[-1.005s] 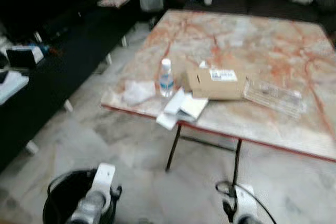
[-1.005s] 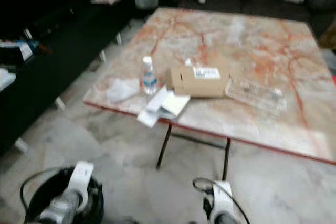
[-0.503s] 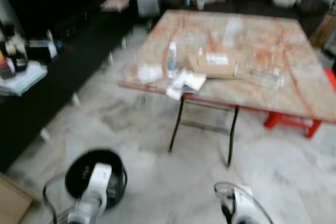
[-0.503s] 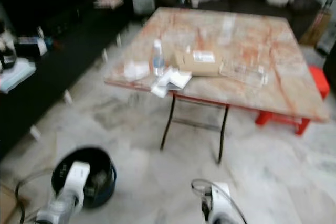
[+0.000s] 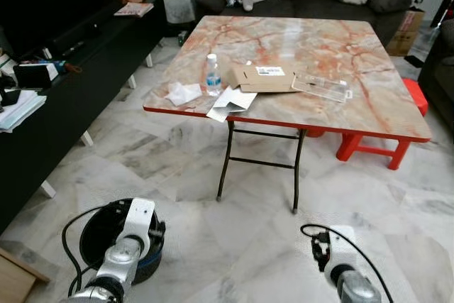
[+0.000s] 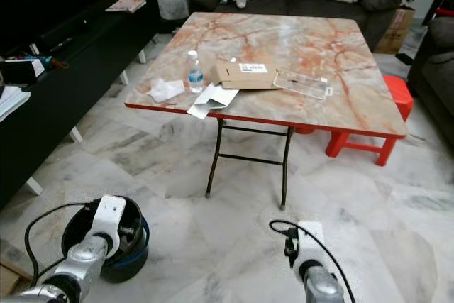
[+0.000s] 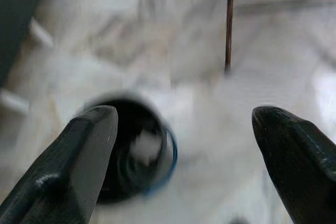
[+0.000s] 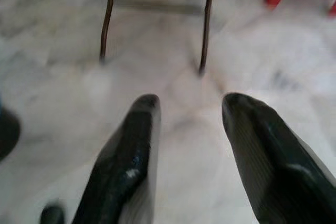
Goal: Picking trash to rubbish bin
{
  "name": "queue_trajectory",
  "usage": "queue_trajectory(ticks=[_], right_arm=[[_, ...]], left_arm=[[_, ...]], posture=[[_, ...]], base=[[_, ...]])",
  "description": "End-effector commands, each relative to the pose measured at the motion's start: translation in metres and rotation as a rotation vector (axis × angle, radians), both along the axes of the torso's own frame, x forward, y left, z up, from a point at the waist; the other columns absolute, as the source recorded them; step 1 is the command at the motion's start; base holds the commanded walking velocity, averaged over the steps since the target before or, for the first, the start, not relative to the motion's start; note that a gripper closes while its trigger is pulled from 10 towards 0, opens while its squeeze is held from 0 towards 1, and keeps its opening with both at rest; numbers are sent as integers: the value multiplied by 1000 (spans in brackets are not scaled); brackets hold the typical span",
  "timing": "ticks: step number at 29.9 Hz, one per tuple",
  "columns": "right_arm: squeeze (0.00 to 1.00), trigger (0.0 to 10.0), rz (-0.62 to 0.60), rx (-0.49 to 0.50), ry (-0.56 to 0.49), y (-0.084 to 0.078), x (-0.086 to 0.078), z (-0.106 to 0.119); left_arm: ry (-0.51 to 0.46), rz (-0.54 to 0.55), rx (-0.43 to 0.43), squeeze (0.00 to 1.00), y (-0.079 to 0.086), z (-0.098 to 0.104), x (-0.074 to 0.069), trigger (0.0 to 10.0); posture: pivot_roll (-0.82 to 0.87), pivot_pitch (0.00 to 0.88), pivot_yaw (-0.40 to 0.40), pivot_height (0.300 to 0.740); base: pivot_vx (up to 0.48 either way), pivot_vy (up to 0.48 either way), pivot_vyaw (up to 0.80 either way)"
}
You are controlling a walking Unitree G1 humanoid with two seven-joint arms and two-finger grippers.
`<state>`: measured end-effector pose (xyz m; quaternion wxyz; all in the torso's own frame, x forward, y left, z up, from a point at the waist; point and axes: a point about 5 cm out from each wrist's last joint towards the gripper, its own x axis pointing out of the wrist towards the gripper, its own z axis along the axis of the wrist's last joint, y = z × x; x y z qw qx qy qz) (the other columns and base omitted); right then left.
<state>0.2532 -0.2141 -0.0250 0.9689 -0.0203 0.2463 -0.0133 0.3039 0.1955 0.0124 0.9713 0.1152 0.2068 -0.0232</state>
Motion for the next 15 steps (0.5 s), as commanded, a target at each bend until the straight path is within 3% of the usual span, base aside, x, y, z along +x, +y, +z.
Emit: queue_trajectory(ticks=[1, 3, 5, 7, 10, 13, 15], right_arm=[[0, 10000, 55, -12, -174, 9, 29, 30], [0, 10000, 61, -15, -198, 11, 33, 35], [0, 10000, 89, -8, -455, 28, 68, 86], [0, 10000, 93, -9, -485, 30, 72, 94], [0, 10000, 119, -17, -622, 42, 85, 126], [0, 10000, 103, 7, -736, 51, 92, 154], [0, 10000, 86, 8, -755, 52, 93, 159]], left_arm=[[-119, -17, -17, 0, -6, 24, 19, 10000], [-132, -26, -15, 0, -8, 26, 21, 10000], [-230, -136, -46, 0, -35, 47, 35, 10000], [-249, -167, -39, 0, -40, 50, 36, 10000], [-356, -231, -40, 0, -58, 71, 47, 10000], [-478, -204, -98, 0, -72, 99, 58, 10000], [-505, -192, -109, 0, -75, 105, 60, 10000]], posture=[[86, 0, 8, 740], [86, 0, 8, 740], [86, 0, 7, 740], [81, 0, 9, 740], [80, 0, 17, 740], [86, 0, 14, 740], [86, 0, 14, 740]], base=[[0, 0, 0], [0, 0, 0], [0, 0, 0], [0, 0, 0], [0, 0, 0], [0, 0, 0], [0, 0, 0]])
